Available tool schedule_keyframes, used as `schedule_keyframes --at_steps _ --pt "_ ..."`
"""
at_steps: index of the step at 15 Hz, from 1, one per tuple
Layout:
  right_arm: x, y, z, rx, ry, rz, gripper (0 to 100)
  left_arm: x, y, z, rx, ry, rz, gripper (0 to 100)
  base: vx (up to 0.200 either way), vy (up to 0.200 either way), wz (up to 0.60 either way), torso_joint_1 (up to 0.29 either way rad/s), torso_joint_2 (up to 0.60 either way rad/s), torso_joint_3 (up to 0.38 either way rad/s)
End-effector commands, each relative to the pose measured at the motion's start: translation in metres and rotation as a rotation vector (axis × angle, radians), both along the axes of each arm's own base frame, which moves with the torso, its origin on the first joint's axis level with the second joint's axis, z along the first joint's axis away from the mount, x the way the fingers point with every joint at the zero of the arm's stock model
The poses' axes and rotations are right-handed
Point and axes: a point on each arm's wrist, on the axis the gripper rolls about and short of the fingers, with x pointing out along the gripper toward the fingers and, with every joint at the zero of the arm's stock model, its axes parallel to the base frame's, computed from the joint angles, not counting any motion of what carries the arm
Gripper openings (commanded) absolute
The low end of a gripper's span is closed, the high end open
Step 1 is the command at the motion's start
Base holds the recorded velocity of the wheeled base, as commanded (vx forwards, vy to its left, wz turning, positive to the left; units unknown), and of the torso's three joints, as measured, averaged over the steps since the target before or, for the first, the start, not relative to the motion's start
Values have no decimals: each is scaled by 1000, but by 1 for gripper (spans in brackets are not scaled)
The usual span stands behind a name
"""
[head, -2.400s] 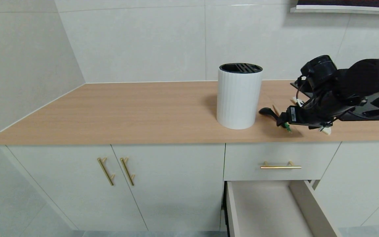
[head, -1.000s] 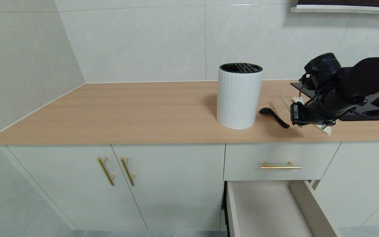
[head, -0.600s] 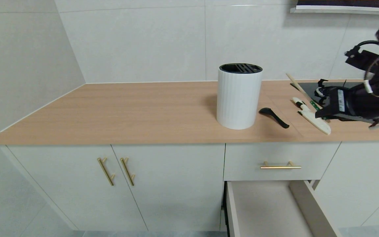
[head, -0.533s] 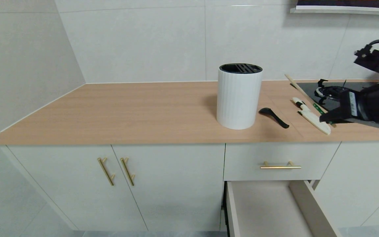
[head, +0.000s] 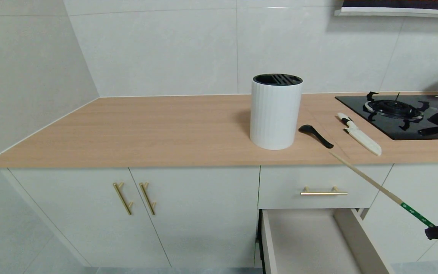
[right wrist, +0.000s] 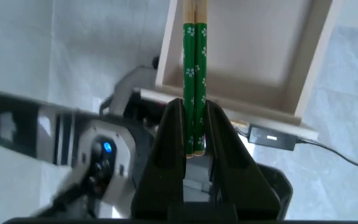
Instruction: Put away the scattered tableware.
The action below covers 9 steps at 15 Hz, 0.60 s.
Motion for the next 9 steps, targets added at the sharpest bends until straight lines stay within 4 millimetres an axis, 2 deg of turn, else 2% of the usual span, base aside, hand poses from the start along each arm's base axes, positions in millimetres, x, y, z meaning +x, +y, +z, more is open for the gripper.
schedule_keyframes --at_steps 1,4,9 --pt "3 4 -22 -20 33 20 0 0 0 0 -1 1 0 100 0 0 0 0 0 0" --pt "30 23 -50 -67 136 19 0 0 0 0 -1 1 0 100 0 0 0 -17 38 27" --pt "33 31 -59 -89 164 49 0 0 0 0 -1 1 0 100 0 0 0 -135 395 258"
